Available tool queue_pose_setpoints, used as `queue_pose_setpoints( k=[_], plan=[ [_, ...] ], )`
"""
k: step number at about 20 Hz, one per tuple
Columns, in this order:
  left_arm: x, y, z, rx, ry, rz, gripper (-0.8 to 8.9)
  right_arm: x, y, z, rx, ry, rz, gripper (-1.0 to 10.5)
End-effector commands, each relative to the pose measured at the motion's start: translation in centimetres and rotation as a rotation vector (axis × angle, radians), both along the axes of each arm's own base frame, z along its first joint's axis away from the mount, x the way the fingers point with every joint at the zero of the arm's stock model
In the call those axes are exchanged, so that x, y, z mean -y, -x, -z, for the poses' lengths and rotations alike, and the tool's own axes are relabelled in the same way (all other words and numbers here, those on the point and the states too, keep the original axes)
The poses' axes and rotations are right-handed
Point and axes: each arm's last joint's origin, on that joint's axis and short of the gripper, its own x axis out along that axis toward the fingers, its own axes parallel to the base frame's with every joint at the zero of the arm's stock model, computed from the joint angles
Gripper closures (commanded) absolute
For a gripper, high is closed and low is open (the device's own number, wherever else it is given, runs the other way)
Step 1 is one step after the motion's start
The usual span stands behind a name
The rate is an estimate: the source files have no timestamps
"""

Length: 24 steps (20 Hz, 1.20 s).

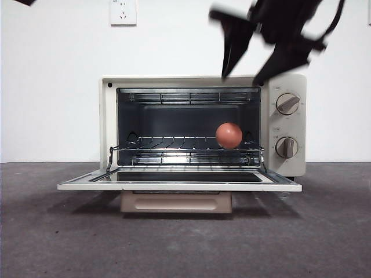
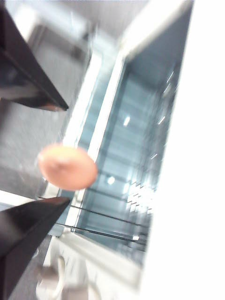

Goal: Eggoven

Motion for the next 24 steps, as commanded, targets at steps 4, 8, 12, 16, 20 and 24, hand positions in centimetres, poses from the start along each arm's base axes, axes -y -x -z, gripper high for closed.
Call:
queue_pose_setpoints(
  k=[4,8,12,16,20,24],
  plan=[
    [-0.2,-4.2,4.0,-0.071,0.044,-0.059,8.07,3.0,6.8,-5.5,0.092,-0.064,-0.065,6.5],
    [-0.8,-7.4,8.1,-0.160,0.083,-0.090,8.07,6.2,11.3,-7.1,0.102,-0.071,-0.083,6.5],
    [-0.9,-10.6,11.6,-0.252,0.074,-0.117,8.07,8.8,14.5,-7.6,0.116,-0.081,-0.081,6.5],
    [-0.5,-13.1,15.5,-0.343,0.097,-0.101,8.07,10.3,16.3,-8.0,0.154,-0.110,-0.080,6.5],
    [-0.3,-14.4,18.4,-0.396,0.092,-0.106,8.07,10.8,16.9,-8.1,0.172,-0.124,-0.081,6.5],
    [0.1,-14.9,20.1,-0.439,0.138,-0.044,8.07,10.8,16.9,-8.1,0.172,-0.123,-0.079,6.5]
  ],
)
